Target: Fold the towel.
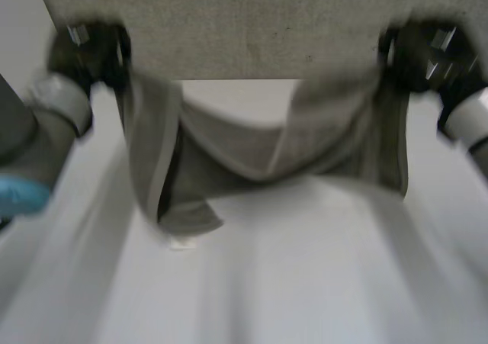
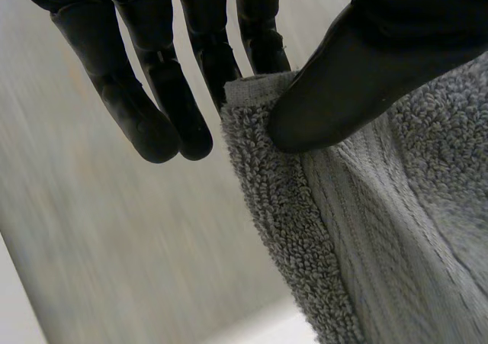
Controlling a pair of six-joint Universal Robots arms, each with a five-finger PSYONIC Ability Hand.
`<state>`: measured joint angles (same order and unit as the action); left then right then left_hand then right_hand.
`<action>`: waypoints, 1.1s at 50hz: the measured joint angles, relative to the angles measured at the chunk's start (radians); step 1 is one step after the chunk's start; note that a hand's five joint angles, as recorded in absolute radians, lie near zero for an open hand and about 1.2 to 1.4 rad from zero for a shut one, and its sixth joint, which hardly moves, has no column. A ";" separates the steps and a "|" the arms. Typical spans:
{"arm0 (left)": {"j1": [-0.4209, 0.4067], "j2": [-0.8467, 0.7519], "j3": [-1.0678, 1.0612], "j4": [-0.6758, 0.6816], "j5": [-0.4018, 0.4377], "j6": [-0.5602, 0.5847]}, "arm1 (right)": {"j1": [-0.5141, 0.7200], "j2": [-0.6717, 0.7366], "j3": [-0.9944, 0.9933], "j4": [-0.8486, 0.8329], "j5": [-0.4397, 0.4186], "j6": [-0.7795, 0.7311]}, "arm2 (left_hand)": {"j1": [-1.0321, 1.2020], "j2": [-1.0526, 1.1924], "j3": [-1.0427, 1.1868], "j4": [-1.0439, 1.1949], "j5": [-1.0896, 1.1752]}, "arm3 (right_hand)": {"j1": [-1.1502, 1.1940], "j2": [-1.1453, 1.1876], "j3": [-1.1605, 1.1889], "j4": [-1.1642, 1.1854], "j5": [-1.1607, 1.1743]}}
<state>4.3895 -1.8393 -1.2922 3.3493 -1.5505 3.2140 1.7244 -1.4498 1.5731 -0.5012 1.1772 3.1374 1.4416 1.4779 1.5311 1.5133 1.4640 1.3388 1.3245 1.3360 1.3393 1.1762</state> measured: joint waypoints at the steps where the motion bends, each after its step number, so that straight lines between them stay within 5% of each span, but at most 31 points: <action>1: 0.001 0.002 0.030 -0.001 0.001 -0.001 | -0.003 -0.006 -0.014 -0.031 -0.001 0.043 | 0.000 0.000 0.000 0.000 0.000 | 0.000 0.000 0.000 0.000 0.000; 6: -0.002 0.011 0.235 0.011 -0.002 -0.009 | -0.062 -0.042 -0.086 -0.310 -0.002 0.392 | 0.000 0.000 0.001 0.000 0.000 | 0.001 0.000 0.000 0.000 0.000; 12: -0.003 0.014 0.251 0.055 -0.009 -0.035 | -0.112 -0.038 -0.057 -0.461 -0.024 0.513 | 0.000 0.000 0.001 0.000 0.000 | 0.001 0.000 0.000 0.000 0.000; 16: -0.003 0.028 0.139 0.072 -0.002 -0.057 | -0.124 -0.007 -0.014 -0.464 -0.113 0.504 | 0.000 0.000 0.001 0.000 0.000 | 0.001 0.000 0.000 0.000 0.000; 21: -0.001 0.056 -0.092 0.082 0.035 -0.066 | -0.139 0.062 0.029 -0.372 -0.344 0.452 | 0.000 0.003 0.002 0.000 0.000 | 0.002 0.000 0.000 0.000 0.000; 25: 0.009 0.069 -0.311 0.101 0.112 -0.062 | -0.159 0.136 0.053 -0.229 -0.533 0.321 | 0.000 0.010 0.002 0.000 0.000 | 0.002 0.000 0.000 0.000 0.000; 29: 0.023 0.072 -0.470 0.126 0.192 -0.057 | -0.177 0.200 0.070 -0.091 -0.607 0.105 | 0.000 0.010 0.003 0.000 0.000 | 0.002 0.000 0.000 0.000 0.000; 35: 0.053 0.070 -0.624 0.157 0.276 -0.006 | -0.219 0.280 0.065 0.112 -0.605 -0.284 | 0.000 0.010 0.003 0.000 0.000 | -0.021 -0.017 -0.021 -0.023 -0.028; 43: 0.081 0.067 -0.709 0.166 0.302 0.110 | -0.261 0.325 0.030 0.384 -0.549 -0.664 | 0.000 0.010 0.003 0.000 0.000 | -1.040 -1.045 -1.043 -1.040 -1.089; 55: 0.070 0.070 -0.710 0.162 0.293 0.136 | -0.270 0.252 0.156 0.486 -0.519 -1.025 | 0.000 0.010 0.004 0.000 0.000 | -1.104 -1.081 -1.090 -1.088 -1.120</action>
<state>4.4597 -1.7692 -2.0018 3.5112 -1.2572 3.3497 1.4546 -1.1980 1.7292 -0.0150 0.6587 2.1127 1.4419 1.4878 1.5346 1.5133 1.4642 0.2350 0.2433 0.2457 0.2514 0.0564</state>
